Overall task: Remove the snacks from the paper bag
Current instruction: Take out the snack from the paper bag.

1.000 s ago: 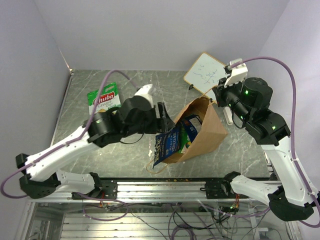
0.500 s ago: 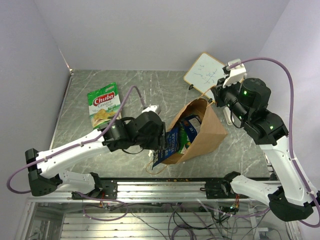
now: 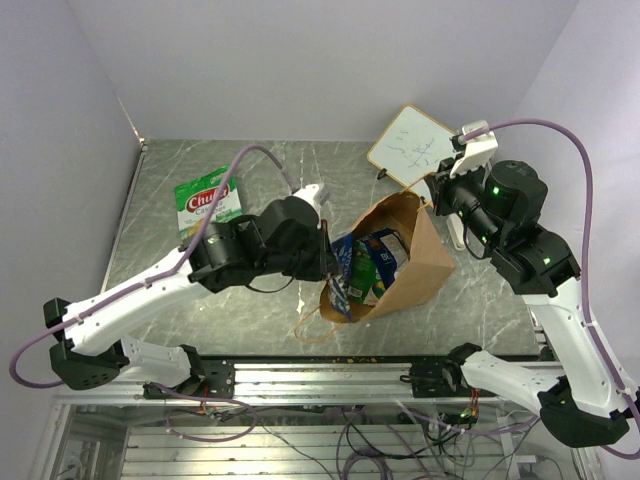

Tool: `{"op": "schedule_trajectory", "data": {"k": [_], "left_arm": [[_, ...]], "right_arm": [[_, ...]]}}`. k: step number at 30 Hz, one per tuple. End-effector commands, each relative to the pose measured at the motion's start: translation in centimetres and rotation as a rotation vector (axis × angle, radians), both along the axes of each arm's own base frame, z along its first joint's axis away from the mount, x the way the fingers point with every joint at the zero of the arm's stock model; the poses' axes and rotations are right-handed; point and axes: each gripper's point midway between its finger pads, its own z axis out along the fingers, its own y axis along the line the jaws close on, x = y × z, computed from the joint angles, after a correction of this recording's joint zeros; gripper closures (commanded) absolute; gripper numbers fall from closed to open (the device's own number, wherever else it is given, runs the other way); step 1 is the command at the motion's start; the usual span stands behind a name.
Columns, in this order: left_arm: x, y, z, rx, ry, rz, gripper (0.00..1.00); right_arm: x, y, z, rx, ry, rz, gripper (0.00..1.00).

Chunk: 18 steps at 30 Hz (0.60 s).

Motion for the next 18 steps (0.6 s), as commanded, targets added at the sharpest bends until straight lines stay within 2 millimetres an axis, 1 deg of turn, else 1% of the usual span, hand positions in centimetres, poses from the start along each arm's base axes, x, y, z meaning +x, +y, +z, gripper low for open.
{"op": "schedule_trajectory", "data": {"k": [1, 3, 5, 6, 9, 11, 14, 16, 18], "left_arm": [[0.4, -1.5, 9.6, -0.285, -0.167, -0.063, 0.93], [1.0, -1.1, 12.2, -0.354, -0.214, -0.050, 0.93], [1.8, -0.3, 14.6, -0.408, -0.271, -0.023, 0.93], [2.5, 0.4, 15.7, -0.429, -0.302, 0.003, 0.93], [3.7, 2.5, 19.4, -0.481, -0.418, 0.065, 0.93], [4.5, 4.2, 21.8, -0.479, -0.511, 0.120, 0.93], [5.3, 6.9, 24.7, -0.458, -0.614, 0.206, 0.93], [5.9, 8.2, 25.6, -0.422, -0.661, 0.254, 0.93], [6.8, 9.6, 25.7, -0.378, -0.677, 0.329, 0.93]], "right_arm": [[0.4, -0.3, 2.0, 0.041, -0.072, -0.027, 1.00], [0.4, -0.4, 2.0, 0.038, -0.072, -0.031, 1.00], [0.4, -0.5, 2.0, 0.037, -0.074, -0.036, 1.00], [0.4, -0.6, 2.0, 0.037, -0.075, -0.038, 1.00], [0.4, -0.6, 1.9, 0.038, -0.077, -0.041, 1.00], [0.4, -0.7, 2.0, 0.038, -0.081, -0.042, 1.00], [0.4, -0.7, 1.9, 0.035, -0.080, -0.045, 1.00], [0.4, -0.7, 2.0, 0.037, -0.086, -0.046, 1.00], [0.4, -0.8, 2.0, 0.037, -0.090, -0.047, 1.00]]}}
